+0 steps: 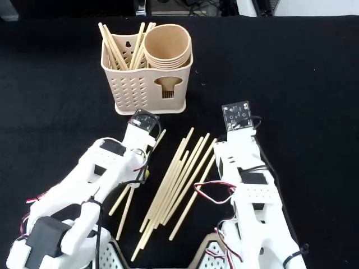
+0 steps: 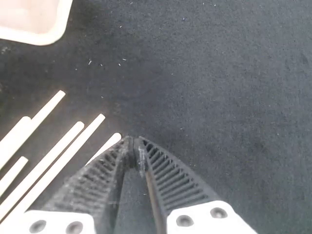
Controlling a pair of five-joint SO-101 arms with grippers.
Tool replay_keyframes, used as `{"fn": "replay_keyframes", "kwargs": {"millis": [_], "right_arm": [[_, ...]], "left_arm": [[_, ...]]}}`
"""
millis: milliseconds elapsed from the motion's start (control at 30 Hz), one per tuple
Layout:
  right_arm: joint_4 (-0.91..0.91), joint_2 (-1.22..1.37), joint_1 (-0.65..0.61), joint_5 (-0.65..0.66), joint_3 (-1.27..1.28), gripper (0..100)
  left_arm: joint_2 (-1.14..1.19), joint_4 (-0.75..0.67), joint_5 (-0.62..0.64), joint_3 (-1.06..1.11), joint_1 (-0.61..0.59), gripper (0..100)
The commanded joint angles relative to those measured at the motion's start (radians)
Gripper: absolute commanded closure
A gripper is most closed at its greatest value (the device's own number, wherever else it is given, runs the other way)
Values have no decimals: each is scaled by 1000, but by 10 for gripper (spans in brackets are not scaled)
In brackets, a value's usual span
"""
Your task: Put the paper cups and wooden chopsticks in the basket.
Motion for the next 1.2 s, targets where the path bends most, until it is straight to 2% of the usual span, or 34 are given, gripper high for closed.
{"fn": "replay_keyframes", "kwargs": {"millis": [0,133,167,333,667,900,1167], "right_arm": [[-21,-21,-9,0,-4,973],[-21,-21,-9,0,-4,973],[-21,-21,-9,0,-4,973],[-21,-21,-9,0,-4,973],[-21,-21,-9,0,-4,973],[-21,-21,-9,0,-4,973],[-21,-21,-8,0,-5,973]], "left_arm": [[-8,-9,2,1,7,816],[-8,-9,2,4,30,966],[-8,-9,-6,8,50,973],[-17,-25,-32,36,157,967],[-18,-17,-34,-1,160,970],[-20,141,-34,-186,160,969],[-44,236,-35,-289,160,969]]}}
